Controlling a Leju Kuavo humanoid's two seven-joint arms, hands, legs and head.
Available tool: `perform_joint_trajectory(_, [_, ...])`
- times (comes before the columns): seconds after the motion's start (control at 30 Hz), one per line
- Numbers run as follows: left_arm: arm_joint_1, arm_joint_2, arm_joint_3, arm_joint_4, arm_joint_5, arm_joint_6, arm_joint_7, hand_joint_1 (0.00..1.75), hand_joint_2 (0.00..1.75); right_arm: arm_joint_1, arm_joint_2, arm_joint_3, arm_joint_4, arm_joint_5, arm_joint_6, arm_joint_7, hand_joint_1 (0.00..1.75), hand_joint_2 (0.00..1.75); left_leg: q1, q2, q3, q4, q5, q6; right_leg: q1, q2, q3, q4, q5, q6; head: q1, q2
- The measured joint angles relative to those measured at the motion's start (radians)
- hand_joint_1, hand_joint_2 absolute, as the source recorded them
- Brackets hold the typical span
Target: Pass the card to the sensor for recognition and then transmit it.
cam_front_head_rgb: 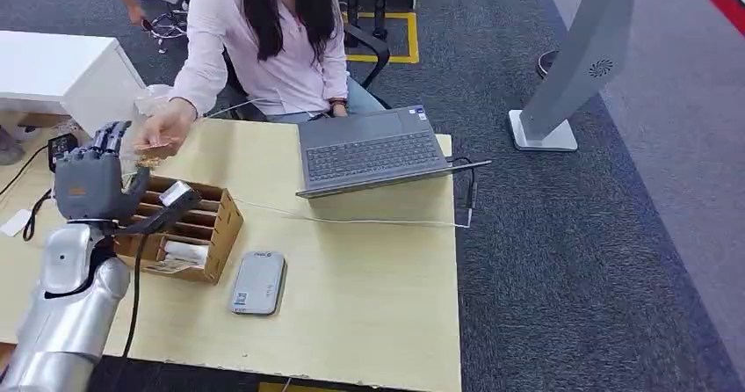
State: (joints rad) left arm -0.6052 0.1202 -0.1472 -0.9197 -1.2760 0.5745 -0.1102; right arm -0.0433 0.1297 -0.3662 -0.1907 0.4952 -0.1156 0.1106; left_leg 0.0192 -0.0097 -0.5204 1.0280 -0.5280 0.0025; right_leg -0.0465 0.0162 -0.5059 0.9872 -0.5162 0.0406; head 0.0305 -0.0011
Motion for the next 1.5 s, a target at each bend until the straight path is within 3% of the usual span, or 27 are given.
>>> perform_joint_trajectory(0.2, [0.009,-0.012,0.0,-0.005,0.008,0.005,-0.004,0.0,1.75,-0.001,0.0,-0.003,0.0,0.006,-0.006,-0.002,0.0,0.0,0.0,0.0,0.0,0.0,0.0,0.0,0.0,0.0,0.0,0.0,0.0,0.0,0.0,0.0])
perform_joint_trajectory(0.3, [0.052,-0.031,-0.001,-0.057,0.04,0.02,-0.029,0.0,1.75,-0.001,0.0,-0.016,0.0,0.008,-0.011,-0.005,0.0,0.0,0.0,0.0,0.0,0.0,0.0,0.0,0.0,0.0,0.0,0.0,0.0,0.0,0.0,0.0])
perform_joint_trajectory(0.5, [0.278,-0.075,-0.029,-0.313,0.073,0.068,-0.089,0.0,1.75,-0.001,0.002,-0.05,0.0,-0.003,-0.026,-0.009,0.0,0.0,-0.001,0.001,0.0,0.0,-0.001,0.0,0.0,0.001,0.0,-0.001,0.0,0.0,0.0,0.0])
perform_joint_trajectory(0.83, [0.622,-0.08,-0.076,-0.579,0.048,0.093,-0.119,0.0,1.75,0.002,0.006,-0.105,0.0,-0.035,-0.057,-0.013,0.0,0.0,0.0,0.002,-0.002,0.0,-0.002,0.0,0.0,0.001,-0.002,-0.001,-0.001,0.0,0.0,0.0])
perform_joint_trajectory(0.9, [0.672,-0.079,-0.079,-0.6,0.04,0.077,-0.118,0.0,1.75,0.003,0.006,-0.116,0.0,-0.037,-0.058,-0.02,0.0,0.0,0.0,0.002,-0.002,0.0,-0.001,0.0,0.0,0.001,-0.002,-0.001,-0.001,0.0,0.0,0.0])
perform_joint_trajectory(1.07, [0.742,-0.049,-0.085,-0.616,0.006,-0.129,-0.013,0.0,1.75,0.003,0.009,-0.143,0.0,-0.04,-0.058,-0.033,0.0,0.0,0.0,0.002,-0.002,0.0,-0.001,0.0,0.0,0.001,-0.002,-0.001,-0.001,0.0,0.0,0.0])
perform_joint_trajectory(1.37, [0.749,-0.017,-0.085,-0.615,0.033,-0.208,0.019,0.0,1.75,0.003,0.011,-0.16,0.0,-0.033,-0.049,-0.034,0.0,0.0,0.0,0.001,-0.002,0.0,-0.001,0.0,0.0,0.0,-0.002,-0.001,0.0,0.0,0.0,0.0])
perform_joint_trajectory(1.5, [0.748,-0.007,-0.083,-0.613,0.059,-0.211,0.02,0.0,1.75,0.003,0.011,-0.167,0.0,-0.027,-0.048,-0.034,0.0,0.0,0.0,0.001,-0.002,0.0,-0.001,0.0,0.0,0.0,-0.002,-0.001,0.0,0.0,0.0,0.0])
